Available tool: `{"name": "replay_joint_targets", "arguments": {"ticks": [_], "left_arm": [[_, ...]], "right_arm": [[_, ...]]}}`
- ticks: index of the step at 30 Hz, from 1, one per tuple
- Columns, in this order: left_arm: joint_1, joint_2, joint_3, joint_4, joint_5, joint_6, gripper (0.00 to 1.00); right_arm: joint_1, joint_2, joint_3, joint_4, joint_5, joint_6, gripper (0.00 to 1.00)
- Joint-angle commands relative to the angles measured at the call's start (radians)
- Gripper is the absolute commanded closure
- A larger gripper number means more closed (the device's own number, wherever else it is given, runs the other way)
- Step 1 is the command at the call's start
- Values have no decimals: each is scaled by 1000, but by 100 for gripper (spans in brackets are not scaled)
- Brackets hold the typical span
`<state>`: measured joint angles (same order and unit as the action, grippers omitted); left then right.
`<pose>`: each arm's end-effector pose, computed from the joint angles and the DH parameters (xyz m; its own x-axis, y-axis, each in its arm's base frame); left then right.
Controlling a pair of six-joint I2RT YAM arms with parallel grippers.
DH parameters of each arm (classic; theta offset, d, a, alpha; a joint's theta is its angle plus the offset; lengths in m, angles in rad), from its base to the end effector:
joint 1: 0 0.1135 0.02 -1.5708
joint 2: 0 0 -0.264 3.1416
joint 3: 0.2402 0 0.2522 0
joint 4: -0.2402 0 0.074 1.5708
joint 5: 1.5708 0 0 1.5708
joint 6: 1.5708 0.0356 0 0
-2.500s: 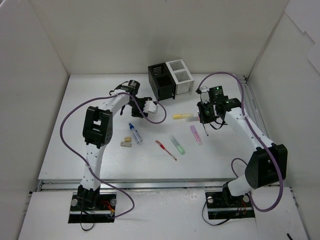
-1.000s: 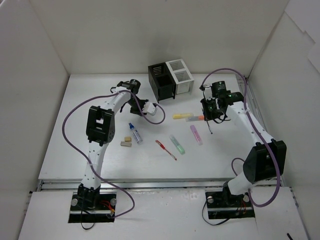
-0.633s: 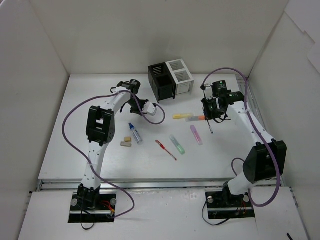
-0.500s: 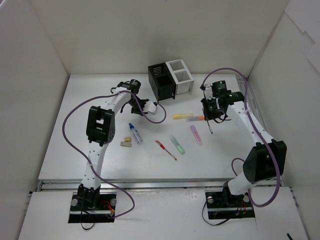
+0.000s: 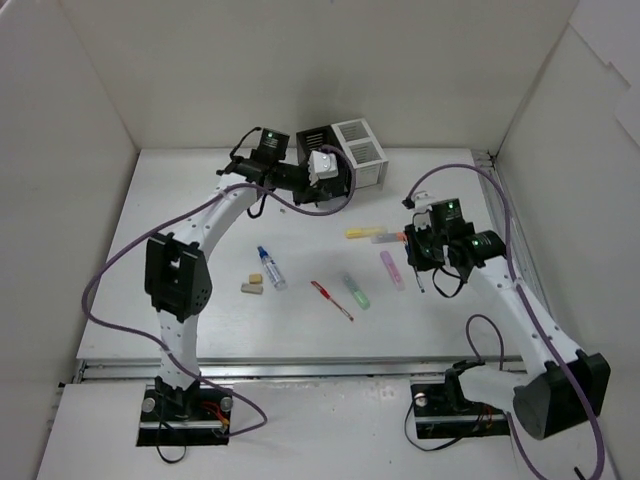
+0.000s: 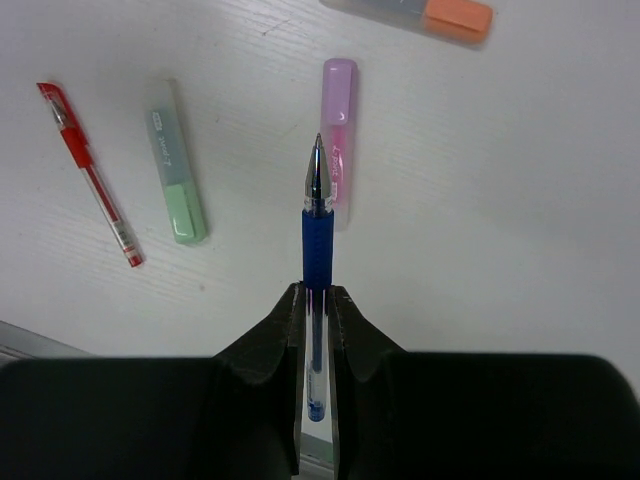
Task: Sort the stationery into containers
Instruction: Close the pen cap on the pen.
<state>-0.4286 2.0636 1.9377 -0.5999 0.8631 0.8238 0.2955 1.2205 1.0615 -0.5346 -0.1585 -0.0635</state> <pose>0.4145 -0.2192 0.3104 0.1674 0.4479 -0.8783 0.9778 0.0388 0.2061 0.2516 0.0825 0.3121 -0.5848 -0.2435 -0.7738 -0.4417 0.8957 0.0519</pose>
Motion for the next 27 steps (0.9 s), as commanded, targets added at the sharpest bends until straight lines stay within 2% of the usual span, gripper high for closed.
{"name": "replay_joint_targets", "arguments": {"ticks": [1, 3, 4, 6, 9, 11, 12, 13, 15, 18, 27], "left_arm": [[28, -146, -72, 343, 253, -518, 89], [28, -177, -158, 451, 306, -659, 89], [19, -195, -239, 481, 274, -783, 90], [-2, -232, -301, 454, 191, -873, 92], [-67, -273, -379, 296, -52, -891, 96], [-113, -328, -469, 234, -154, -934, 96], [-127, -350, -511, 230, -253, -956, 97], [-140, -390, -595, 233, -301, -977, 96], [-183, -413, -658, 224, -410, -1029, 96], [-236, -416, -758, 226, -537, -1081, 96], [-335, -330, -789, 218, -775, -1108, 97]], "right_arm": [[8, -120, -58, 61, -24, 28, 100], [21, -160, -87, 61, -23, 42, 100], [28, -191, -95, 64, -21, 48, 100], [51, -207, -103, 67, -27, 59, 100], [88, -213, -109, 67, -23, 89, 100], [119, -207, -112, 64, 8, 114, 100], [123, -205, -124, 64, 14, 119, 100], [131, -204, -130, 65, 20, 125, 100], [149, -194, -143, 65, 51, 148, 100], [174, -170, -143, 67, 89, 169, 100], [223, -116, -118, 65, 155, 192, 100]]}}
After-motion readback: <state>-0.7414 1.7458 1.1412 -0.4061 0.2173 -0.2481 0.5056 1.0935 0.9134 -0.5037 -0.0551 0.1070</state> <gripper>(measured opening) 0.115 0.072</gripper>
